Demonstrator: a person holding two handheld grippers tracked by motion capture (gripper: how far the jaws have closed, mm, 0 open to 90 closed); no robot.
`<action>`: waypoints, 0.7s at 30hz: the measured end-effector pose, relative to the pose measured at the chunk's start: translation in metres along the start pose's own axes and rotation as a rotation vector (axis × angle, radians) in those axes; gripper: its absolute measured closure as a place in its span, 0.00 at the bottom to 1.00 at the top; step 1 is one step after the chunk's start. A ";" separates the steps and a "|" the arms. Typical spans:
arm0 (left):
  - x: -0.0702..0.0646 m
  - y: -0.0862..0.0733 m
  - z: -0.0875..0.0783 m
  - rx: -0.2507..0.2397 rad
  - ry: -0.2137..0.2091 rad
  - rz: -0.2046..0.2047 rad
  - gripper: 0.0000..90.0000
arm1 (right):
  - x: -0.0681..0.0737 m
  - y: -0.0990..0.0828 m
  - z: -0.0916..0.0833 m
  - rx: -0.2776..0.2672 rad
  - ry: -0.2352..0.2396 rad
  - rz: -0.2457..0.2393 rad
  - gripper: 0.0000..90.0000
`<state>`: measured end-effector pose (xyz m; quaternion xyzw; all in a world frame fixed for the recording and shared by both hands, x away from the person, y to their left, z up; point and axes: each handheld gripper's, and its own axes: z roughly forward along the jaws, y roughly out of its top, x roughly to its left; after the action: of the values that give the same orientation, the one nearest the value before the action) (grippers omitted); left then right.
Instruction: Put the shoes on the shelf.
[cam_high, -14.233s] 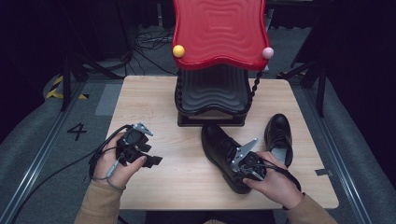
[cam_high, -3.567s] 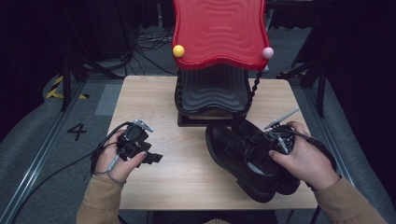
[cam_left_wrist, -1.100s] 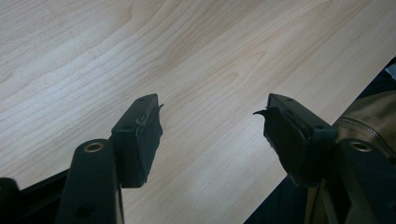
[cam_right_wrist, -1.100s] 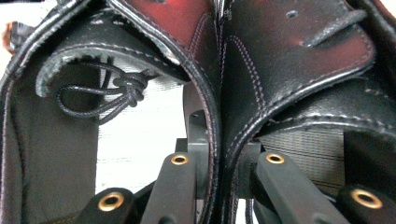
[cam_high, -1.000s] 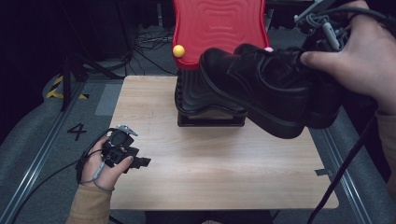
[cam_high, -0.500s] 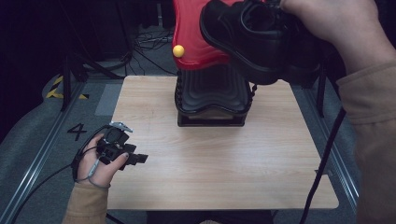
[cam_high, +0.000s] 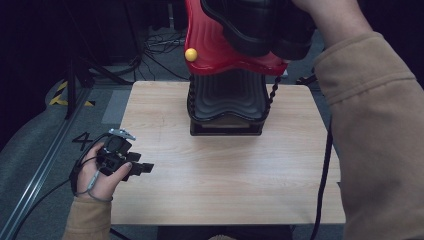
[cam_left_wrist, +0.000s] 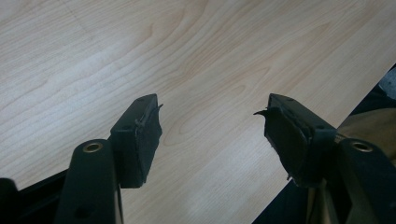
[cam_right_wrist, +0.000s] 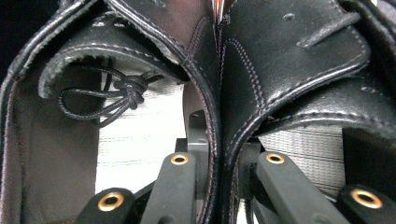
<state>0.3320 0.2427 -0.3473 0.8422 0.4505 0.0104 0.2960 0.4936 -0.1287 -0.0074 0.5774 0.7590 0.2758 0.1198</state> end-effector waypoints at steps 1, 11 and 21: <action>0.001 0.000 0.000 0.001 -0.005 -0.004 0.41 | 0.002 0.004 0.001 -0.009 -0.002 0.007 0.91; 0.008 -0.004 -0.001 -0.007 -0.013 -0.011 0.41 | 0.014 0.033 0.013 -0.104 -0.040 0.038 0.91; 0.009 -0.006 -0.006 -0.027 -0.027 -0.021 0.41 | 0.018 0.048 0.024 -0.187 -0.095 0.067 0.91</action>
<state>0.3312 0.2557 -0.3476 0.8333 0.4553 0.0018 0.3135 0.5387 -0.0960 0.0020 0.6011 0.7038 0.3215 0.2000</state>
